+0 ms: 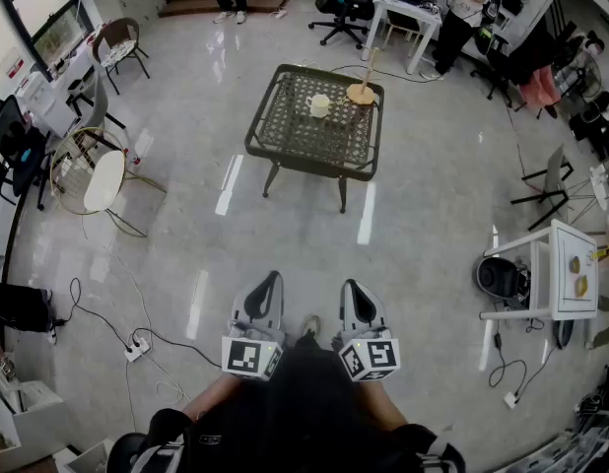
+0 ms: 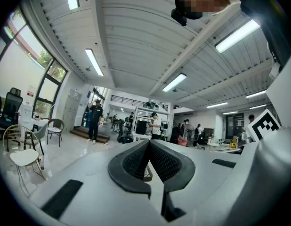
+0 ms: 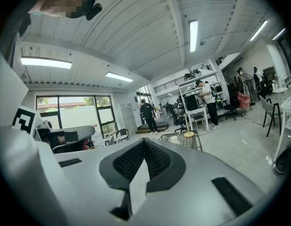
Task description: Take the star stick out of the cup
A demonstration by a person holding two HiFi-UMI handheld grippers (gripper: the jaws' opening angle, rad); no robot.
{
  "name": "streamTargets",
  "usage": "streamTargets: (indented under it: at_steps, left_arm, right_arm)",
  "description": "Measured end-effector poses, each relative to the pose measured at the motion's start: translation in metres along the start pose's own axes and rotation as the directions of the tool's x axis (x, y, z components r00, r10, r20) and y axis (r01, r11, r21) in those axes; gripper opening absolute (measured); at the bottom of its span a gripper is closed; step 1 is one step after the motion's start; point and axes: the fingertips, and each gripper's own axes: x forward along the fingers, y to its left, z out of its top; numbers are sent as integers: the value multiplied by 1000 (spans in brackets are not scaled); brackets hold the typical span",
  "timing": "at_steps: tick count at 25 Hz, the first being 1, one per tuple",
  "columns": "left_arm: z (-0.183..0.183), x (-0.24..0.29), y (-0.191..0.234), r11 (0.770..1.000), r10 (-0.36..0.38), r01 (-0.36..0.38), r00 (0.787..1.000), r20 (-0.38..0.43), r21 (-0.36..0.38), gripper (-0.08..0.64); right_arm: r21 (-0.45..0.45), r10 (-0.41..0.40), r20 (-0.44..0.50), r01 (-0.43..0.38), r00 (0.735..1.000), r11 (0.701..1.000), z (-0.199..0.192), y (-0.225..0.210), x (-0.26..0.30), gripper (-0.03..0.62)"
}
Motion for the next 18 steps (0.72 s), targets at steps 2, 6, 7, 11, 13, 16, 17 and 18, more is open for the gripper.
streamTargets:
  at_steps: [2,6,7,11,13,16,17,18]
  left_arm:
    - [-1,2,-3,1000,0,0,1000,-1,1,15]
    - [0,5,-4,1000,1,-1,1000,-3,0,15]
    - [1,5,-4,1000,2,-2,1000,-2,-1,15]
    - [-1,9,-8,1000,9,-9,1000,-2,-6,15]
    - [-2,11,-11,1000,13,-13,1000,-2,-6,15]
    - [-2,17,-16,1000,17,-17,1000,0,-3,15]
    - [-2,19,-18,1000,19,-19,1000,1,-2,15]
    - [-2,21,-21,1000,20,-20,1000,2,-1,15]
  right_arm:
    - [6,-2,-2,2,1000,1000,-1,-4,-1,9]
    - [4,5,-1,-5,1000,1000,2,-5,0,9]
    - [4,8,0,-8,1000,1000,3,-5,0,9]
    - [15,21,-1,-21,1000,1000,4,-10,0,9]
    - [30,24,2,-24,1000,999,4,-15,-1,9]
    - [33,31,9,-31,999,999,7,-22,-1,9]
    - [31,35,11,-35,999,999,9,-25,0,9]
    - [30,38,11,-39,999,999,10,-28,0,9]
